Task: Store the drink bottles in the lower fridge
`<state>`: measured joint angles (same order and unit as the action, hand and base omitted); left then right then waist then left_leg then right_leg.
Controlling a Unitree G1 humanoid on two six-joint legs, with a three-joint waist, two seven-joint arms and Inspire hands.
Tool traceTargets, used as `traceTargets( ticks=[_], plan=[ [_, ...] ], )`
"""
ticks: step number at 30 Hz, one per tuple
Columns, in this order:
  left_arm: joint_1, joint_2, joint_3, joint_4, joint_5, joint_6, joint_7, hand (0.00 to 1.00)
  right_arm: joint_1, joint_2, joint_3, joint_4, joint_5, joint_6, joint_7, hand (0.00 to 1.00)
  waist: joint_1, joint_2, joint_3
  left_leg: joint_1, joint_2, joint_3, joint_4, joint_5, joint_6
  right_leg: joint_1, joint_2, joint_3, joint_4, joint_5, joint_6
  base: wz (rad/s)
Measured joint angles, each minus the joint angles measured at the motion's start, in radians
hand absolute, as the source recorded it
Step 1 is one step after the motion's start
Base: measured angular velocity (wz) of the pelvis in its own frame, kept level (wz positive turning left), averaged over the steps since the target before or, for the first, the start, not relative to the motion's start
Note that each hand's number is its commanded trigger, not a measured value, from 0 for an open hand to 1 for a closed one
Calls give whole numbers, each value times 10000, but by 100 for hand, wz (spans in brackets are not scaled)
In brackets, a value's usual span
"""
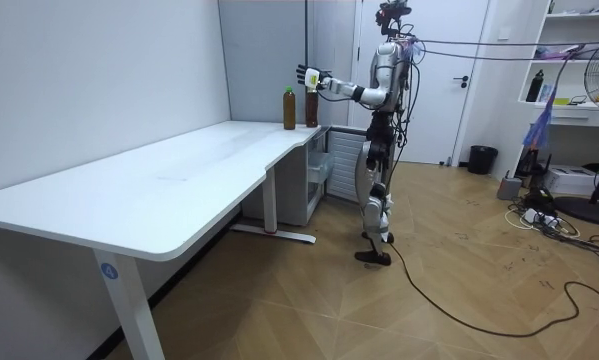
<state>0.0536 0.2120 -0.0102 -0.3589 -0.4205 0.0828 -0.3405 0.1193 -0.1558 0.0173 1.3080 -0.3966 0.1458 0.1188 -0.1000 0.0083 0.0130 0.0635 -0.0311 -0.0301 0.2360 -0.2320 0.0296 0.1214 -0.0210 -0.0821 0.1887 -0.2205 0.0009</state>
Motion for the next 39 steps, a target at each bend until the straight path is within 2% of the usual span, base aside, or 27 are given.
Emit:
traceTargets(
  ticks=[5, 12, 24, 39],
  plan=[
    [49, -1, 0, 3, 1, 6, 29, 0, 146, 1, -1, -279, -17, 76, -32, 0, 20, -57, -79, 12, 8, 11, 19, -2, -3, -16, 13, 18, -17, 3, -5, 0],
    [85, 1, -3, 304, 1, 32, 90, 0, 289, 0, 4, -379, -12, 82, -213, 0, 220, -13, -114, 34, 17, 21, 34, -1, -6, 2, 22, 29, -8, 12, -20, 0],
    [111, 0, -178, 1908, 8, 161, 361, 0, 337, 1, 322, -461, -18, 87, -165, 0, 194, -41, -82, -24, 20, 27, 24, 1, -8, 58, 22, 57, -16, 13, -21, 0],
    [109, 0, -365, 2213, 5, 163, 523, 0, 361, 1, 402, -496, -20, 90, 18, 0, 187, -15, -48, -100, 16, 18, 22, 0, -8, -18, 33, 138, -15, 13, -22, 0]
  ],
)
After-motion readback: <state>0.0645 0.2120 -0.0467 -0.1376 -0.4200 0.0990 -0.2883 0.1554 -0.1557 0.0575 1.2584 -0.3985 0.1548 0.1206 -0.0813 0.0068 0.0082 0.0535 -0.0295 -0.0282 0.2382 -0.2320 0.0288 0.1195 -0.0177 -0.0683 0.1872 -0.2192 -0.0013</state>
